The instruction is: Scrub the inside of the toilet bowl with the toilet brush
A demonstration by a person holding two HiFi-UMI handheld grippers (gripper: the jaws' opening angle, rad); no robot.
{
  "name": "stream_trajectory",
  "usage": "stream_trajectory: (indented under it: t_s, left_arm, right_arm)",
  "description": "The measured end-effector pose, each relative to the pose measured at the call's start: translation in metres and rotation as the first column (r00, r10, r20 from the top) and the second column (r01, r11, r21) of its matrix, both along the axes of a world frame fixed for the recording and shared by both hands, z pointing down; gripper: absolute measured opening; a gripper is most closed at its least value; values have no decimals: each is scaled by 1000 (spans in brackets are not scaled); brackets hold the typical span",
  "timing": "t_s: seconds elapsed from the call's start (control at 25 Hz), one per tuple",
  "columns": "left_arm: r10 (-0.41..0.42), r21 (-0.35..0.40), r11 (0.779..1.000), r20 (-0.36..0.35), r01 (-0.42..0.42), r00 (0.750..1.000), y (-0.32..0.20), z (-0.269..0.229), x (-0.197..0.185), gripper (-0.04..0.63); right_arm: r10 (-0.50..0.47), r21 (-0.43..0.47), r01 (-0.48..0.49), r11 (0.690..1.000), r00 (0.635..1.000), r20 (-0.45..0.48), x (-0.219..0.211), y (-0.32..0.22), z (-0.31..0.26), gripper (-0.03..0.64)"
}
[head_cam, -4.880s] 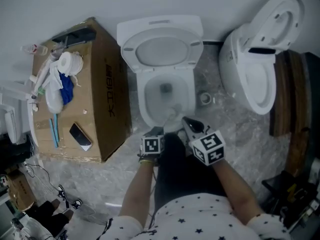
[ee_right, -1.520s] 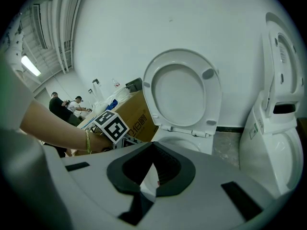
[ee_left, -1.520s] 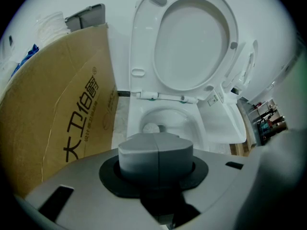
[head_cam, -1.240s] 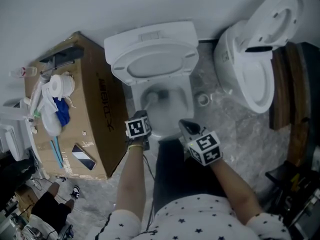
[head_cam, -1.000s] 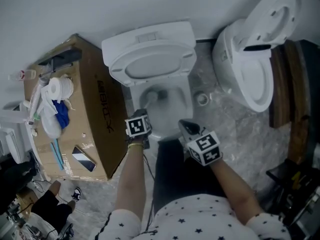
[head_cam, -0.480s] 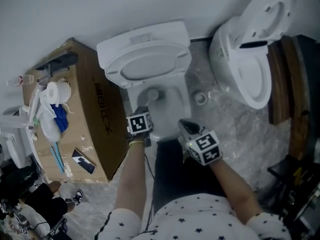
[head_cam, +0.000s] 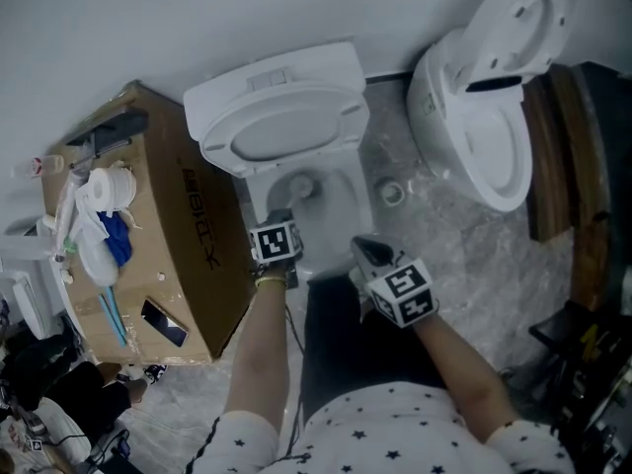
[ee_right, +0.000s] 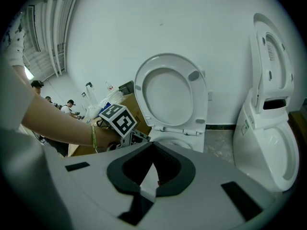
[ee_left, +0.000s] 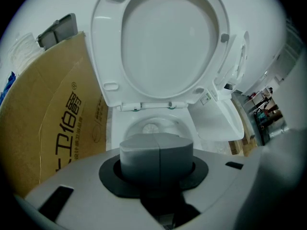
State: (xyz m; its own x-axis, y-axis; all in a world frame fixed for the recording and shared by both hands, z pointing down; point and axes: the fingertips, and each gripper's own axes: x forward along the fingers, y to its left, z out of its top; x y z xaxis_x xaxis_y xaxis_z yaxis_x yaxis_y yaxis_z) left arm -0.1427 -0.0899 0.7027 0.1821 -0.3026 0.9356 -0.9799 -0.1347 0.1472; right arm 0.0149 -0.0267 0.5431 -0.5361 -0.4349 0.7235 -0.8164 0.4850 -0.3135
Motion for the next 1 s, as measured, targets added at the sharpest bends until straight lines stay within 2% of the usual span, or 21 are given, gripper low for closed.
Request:
stream_trajectory:
  t_s: [1.0]
  left_arm:
    - [19, -22, 1000, -16, -19, 1000, 5, 21, 21, 147]
  right_arm:
    - [20, -30, -19, 999, 1000, 8, 7, 2, 16, 6]
